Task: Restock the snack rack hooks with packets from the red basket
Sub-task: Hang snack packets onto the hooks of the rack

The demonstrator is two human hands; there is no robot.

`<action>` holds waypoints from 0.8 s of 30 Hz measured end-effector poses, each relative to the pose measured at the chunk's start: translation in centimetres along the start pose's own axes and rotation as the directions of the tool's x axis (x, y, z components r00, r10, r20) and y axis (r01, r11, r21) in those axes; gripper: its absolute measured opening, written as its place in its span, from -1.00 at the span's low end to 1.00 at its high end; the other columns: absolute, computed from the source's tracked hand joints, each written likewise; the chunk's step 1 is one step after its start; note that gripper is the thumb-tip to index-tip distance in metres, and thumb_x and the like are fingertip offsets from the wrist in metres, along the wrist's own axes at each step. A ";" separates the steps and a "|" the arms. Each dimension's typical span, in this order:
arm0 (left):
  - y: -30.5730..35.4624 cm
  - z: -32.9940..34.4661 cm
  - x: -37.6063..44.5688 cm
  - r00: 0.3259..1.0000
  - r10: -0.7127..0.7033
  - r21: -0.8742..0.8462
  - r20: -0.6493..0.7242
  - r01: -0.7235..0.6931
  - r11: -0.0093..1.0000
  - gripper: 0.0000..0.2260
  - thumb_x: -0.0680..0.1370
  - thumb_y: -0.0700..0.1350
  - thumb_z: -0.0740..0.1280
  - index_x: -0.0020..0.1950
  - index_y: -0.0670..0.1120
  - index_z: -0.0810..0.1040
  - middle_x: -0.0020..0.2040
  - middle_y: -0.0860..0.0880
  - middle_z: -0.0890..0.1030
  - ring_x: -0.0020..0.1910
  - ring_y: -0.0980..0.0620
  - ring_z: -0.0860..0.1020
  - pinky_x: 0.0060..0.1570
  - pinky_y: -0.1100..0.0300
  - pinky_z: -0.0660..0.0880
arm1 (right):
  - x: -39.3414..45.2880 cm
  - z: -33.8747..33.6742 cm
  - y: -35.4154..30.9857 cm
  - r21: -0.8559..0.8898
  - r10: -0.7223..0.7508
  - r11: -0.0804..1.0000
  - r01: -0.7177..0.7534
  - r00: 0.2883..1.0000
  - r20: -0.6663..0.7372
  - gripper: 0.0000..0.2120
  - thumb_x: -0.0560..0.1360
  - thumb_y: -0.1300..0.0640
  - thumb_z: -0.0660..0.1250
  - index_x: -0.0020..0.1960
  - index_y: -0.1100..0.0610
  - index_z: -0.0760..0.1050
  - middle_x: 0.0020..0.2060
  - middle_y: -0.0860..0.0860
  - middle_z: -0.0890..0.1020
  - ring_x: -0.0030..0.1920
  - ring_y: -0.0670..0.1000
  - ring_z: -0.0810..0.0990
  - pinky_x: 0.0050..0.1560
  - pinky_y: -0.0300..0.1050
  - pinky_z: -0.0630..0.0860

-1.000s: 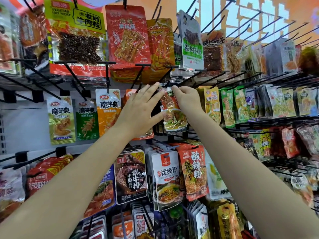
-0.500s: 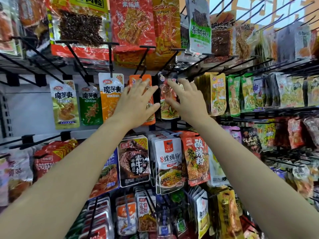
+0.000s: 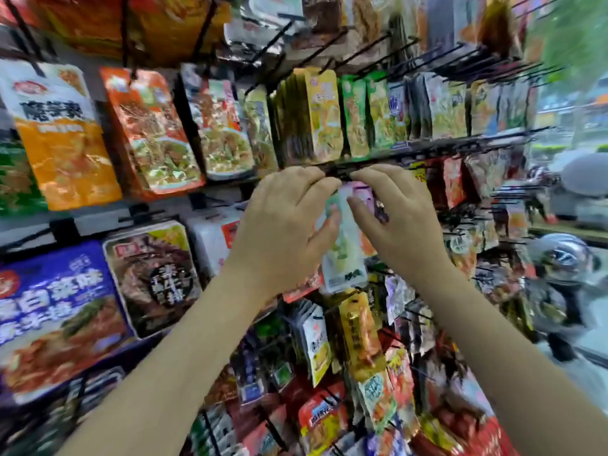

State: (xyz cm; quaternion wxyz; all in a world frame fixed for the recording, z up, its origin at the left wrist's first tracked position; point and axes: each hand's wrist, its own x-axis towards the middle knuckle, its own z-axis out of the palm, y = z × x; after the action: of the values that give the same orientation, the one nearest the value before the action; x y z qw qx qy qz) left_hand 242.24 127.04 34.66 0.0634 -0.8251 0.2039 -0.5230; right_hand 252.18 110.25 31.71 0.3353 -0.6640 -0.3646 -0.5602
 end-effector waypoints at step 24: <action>25.1 25.3 -34.6 0.275 0.183 -0.314 0.944 0.577 0.754 -0.33 0.65 0.14 0.21 0.67 -0.03 0.00 0.61 -0.06 0.23 0.54 -0.08 0.28 0.46 -0.06 0.29 | -55.9 -12.3 5.6 -0.873 0.870 0.171 -0.456 -0.347 0.351 -0.33 0.57 -0.07 0.37 0.53 0.21 0.21 0.48 0.24 0.29 0.45 0.24 0.30 0.40 0.15 0.33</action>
State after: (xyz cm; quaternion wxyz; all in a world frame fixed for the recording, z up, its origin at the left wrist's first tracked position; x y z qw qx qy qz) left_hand 245.19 115.45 -13.55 -0.1717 -0.9572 0.1697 0.1600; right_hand 244.94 90.83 -21.94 0.2008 -0.9502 0.1365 0.1955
